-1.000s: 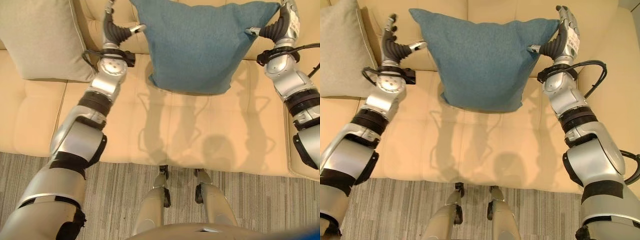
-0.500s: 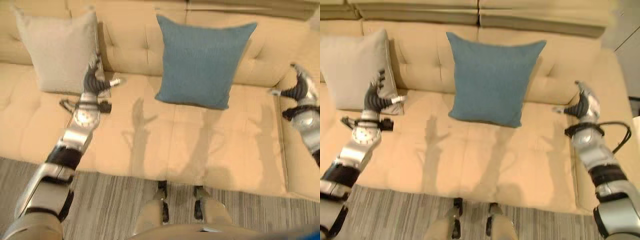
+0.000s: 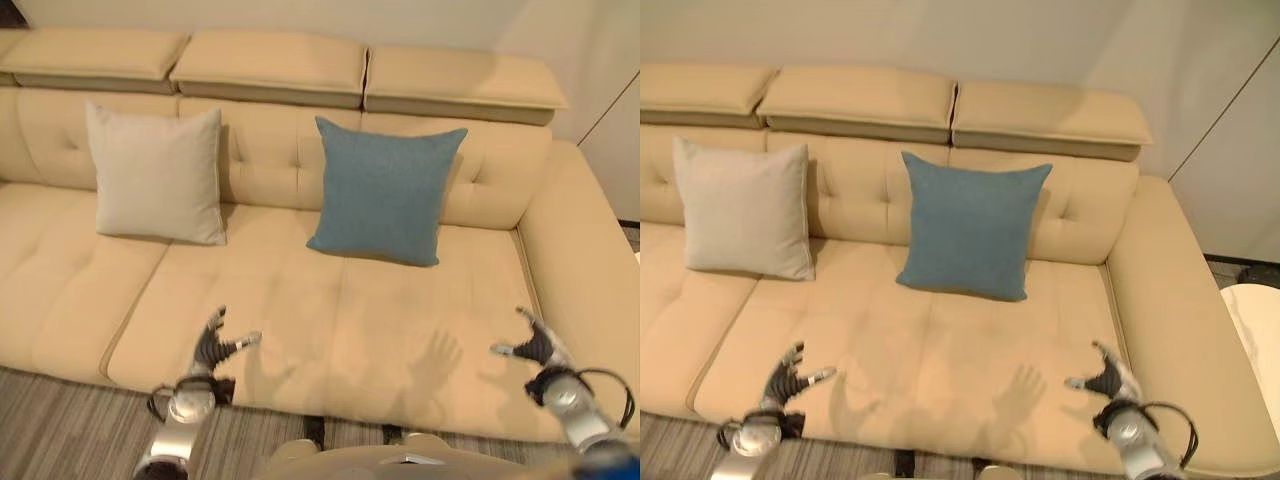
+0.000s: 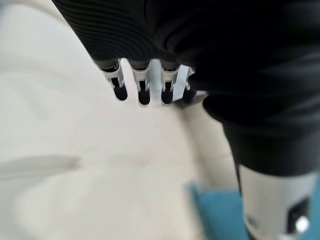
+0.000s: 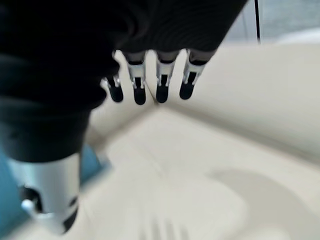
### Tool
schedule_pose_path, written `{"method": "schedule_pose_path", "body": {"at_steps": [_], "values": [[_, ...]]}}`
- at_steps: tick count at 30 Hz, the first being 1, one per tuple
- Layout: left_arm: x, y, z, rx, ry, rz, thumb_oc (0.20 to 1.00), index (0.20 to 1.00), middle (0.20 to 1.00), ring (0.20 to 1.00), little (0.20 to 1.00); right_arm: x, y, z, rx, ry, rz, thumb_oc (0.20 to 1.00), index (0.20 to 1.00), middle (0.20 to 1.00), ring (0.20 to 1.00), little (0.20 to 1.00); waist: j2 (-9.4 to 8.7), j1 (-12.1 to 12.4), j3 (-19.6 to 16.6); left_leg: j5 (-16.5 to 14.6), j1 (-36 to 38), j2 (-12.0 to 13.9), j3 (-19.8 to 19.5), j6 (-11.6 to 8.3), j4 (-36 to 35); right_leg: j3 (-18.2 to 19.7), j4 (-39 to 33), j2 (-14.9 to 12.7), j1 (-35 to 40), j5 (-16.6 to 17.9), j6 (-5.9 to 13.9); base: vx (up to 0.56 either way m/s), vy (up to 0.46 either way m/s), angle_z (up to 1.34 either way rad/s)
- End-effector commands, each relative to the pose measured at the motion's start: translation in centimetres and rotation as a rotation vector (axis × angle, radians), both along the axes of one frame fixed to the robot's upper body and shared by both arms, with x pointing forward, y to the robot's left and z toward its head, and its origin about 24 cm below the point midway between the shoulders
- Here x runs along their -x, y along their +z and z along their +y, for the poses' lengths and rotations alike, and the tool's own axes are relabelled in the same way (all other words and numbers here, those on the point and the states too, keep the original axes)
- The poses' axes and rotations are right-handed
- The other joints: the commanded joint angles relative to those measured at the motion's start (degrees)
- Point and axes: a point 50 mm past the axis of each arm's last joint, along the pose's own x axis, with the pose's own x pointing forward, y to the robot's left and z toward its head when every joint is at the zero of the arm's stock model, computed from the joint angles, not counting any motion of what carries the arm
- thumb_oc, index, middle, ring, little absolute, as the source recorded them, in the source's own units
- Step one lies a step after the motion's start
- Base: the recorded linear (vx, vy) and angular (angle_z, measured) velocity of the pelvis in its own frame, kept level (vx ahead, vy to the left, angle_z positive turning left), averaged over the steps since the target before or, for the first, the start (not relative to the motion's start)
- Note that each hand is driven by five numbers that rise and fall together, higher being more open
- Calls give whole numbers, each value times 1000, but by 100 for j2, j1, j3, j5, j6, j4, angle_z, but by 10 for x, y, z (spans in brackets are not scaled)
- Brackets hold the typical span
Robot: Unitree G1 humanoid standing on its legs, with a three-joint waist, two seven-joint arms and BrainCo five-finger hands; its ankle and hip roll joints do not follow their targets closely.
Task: Pick up all the scattered cushions and arrange them neatly on the sofa.
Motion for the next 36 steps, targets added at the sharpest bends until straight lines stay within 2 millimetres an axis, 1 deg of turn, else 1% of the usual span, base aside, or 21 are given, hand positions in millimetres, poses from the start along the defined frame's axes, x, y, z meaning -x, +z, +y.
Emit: {"method": "schedule_pose_path", "body": {"at_steps": [1, 3, 4, 5, 7, 11, 13, 14, 15, 16, 17, 21, 25, 26, 28, 29, 30, 31, 32, 34, 36], "values": [[-28, 8, 6, -58, -75, -44, 1000, 1000, 1000, 1000, 1000, -21, 9, 1, 21, 41, -60, 1000, 1000, 1000, 1000, 1000, -229, 77, 89, -353, 268, 38, 143, -207, 64, 32, 89, -143, 300, -356, 526, 0, 0, 0], [-11, -7, 4, -58, -55, 52, 1000, 1000, 1000, 1000, 1000, -3, -8, 7, 11, 30, 29, 1000, 1000, 1000, 1000, 1000, -236, 95, 69, -357, 340, 59, 127, -211, 64, 55, 103, -125, 381, -402, 509, -22, -24, 1], [3, -17, 2, -88, -70, 136, 1000, 1000, 1000, 1000, 1000, 13, -20, 11, 2, 8, 99, 1000, 1000, 1000, 1000, 1000, -238, 101, 55, -362, 421, 89, 105, -216, 64, 56, 156, -98, 448, -474, 488, -25, -39, 4], [2, -17, 2, -88, -70, 135, 1000, 1000, 1000, 1000, 1000, 13, -20, 11, 2, 8, 99, 1000, 1000, 1000, 1000, 1000, -239, 101, 64, -364, 430, 89, 103, -217, 64, 54, 158, -98, 456, -478, 488, -49, -48, 6], [17, -26, 2, -124, -89, 225, 1000, 1000, 1000, 1000, 1000, 30, -30, 15, -24, -45, 150, 1000, 1000, 1000, 1000, 1000, -229, 77, 138, -324, 478, 156, 68, -242, 64, 72, 367, -30, 480, -635, 409, -97, -48, 2], [22, -29, 4, -138, -79, 261, 1000, 1000, 1000, 1000, 1000, 41, -35, 14, -34, -96, 181, 1000, 1000, 1000, 1000, 1000, -270, 74, 233, -288, 461, 199, 33, -270, 235, 31, 374, 12, 576, -695, 353, -137, -56, 6], [26, -32, 3, -133, -66, 283, 1000, 1000, 1000, 1000, 1000, 46, -37, 12, -31, -132, 207, 1000, 1000, 1000, 1000, 1000, -366, 107, 339, -502, 201, 177, 13, -283, 922, 15, 329, -30, 589, -640, 323, -166, -34, 20], [25, -32, 3, -133, -66, 282, 1000, 1000, 1000, 1000, 1000, 46, -37, 12, -31, -132, 207, 1000, 1000, 1000, 1000, 1000, -364, 105, 339, -522, 179, 180, 10, -282, 958, 13, 330, -28, 585, -639, 324, -283, 17, 14], [25, -34, 1, -122, -61, 295, 1000, 1000, 1000, 1000, 1000, 43, -36, 7, -17, -148, 199, 1000, 1000, 1000, 1000, 1000, -489, 113, 422, -1014, 146, 11, -84, -233, 1592, -1, 357, -174, 447, -489, 328, -217, 28, 4], [25, -34, 1, -122, -61, 294, 1000, 1000, 1000, 1000, 1000, 43, -35, 7, -17, -148, 199, 1000, 1000, 1000, 1000, 1000, -479, 111, 426, -1042, 129, 20, -89, -233, 1634, -6, 358, -167, 450, -490, 328, -312, 60, -14], [24, -35, -1, -118, -59, 296, 1000, 1000, 1000, 1000, 1000, 41, -35, 5, -15, -157, 193, 1000, 1000, 1000, 1000, 1000, -501, 46, 394, -1212, 216, -23, -156, -210, 1837, -8, 356, -194, 316, -391, 337, -199, 106, -13], [7, -32, -9, -113, -115, 258, 1000, 1000, 1000, 1000, 1000, 38, -34, 2, 22, -129, 223, 1000, 1000, 1000, 1000, 1000, -350, -148, 295, -1393, 606, -135, -342, -178, 1358, 38, 457, -174, -157, -172, 394, -177, 146, 4], [-2, -30, -10, -125, -133, 236, 1000, 1000, 1000, 1000, 1000, 30, -33, 3, 37, -120, 216, 1000, 1000, 1000, 1000, 1000, -343, -169, 350, -1331, 687, -277, -331, -56, 868, 57, 499, -312, -475, 146, 550, -186, 184, 3], [-6, -29, -9, -135, -137, 229, 1000, 1000, 1000, 1000, 1000, 23, -32, 6, 51, -92, 217, 1000, 1000, 1000, 1000, 1000, -389, -139, 420, -1227, 638, -376, -380, 6, 706, 114, 477, -393, -651, 354, 665, -243, 199, -20], [-6, -29, -7, -148, -144, 241, 1000, 1000, 1000, 1000, 1000, 17, -31, 8, 75, -57, 219, 1000, 1000, 1000, 1000, 1000, -401, -56, 509, -1055, 629, -446, -368, 87, 429, 111, 529, -488, -793, 421, 774, -307, 200, -19], [-11, -27, -4, -161, -155, 235, 1000, 1000, 1000, 1000, 1000, 11, -30, 9, 80, -47, 216, 1000, 1000, 1000, 1000, 1000, -375, -49, 622, -954, 522, -432, -390, 153, 420, 222, 836, -497, -926, 312, 795, -403, 175, -24], [-15, -25, 0, -179, -163, 231, 1000, 1000, 1000, 1000, 1000, 8, -29, 9, 81, -41, 217, 1000, 1000, 1000, 1000, 1000, -348, -3, 662, -860, 403, -430, -362, 216, 424, 361, 1206, -430, -859, 59, 722, -378, 106, -40], [-15, -24, 2, -189, -161, 234, 1000, 1000, 1000, 1000, 1000, 11, -31, 11, 65, -51, 218, 1000, 1000, 1000, 1000, 1000, -306, 66, 610, -766, 322, -404, -319, 239, 361, 366, 1575, -373, -676, -258, 607, -284, 34, -26], [-17, -23, 4, -193, -155, 226, 1000, 1000, 1000, 1000, 1000, 13, -32, 12, 49, -69, 218, 1000, 1000, 1000, 1000, 1000, -330, 139, 545, -725, 266, -390, -284, 196, 318, 326, 1675, -363, -505, -350, 607, -143, -41, -26], [-14, -23, 6, -193, -135, 227, 1000, 1000, 1000, 1000, 1000, 18, -35, 15, 23, -94, 229, 1000, 1000, 1000, 1000, 1000, -449, 186, 387, -714, 244, -391, -210, 134, 309, 175, 1189, -391, -127, -435, 598, -14, -136, -23], [-7, -25, 5, -146, -55, 225, 1000, 1000, 1000, 1000, 1000, 26, -39, 19, 3, -110, 248, 1000, 1000, 1000, 1000, 1000, -503, 175, 256, -681, 296, -305, -179, 88, 263, 222, 772, -291, 46, -414, 580, 58, -191, 5]]}}
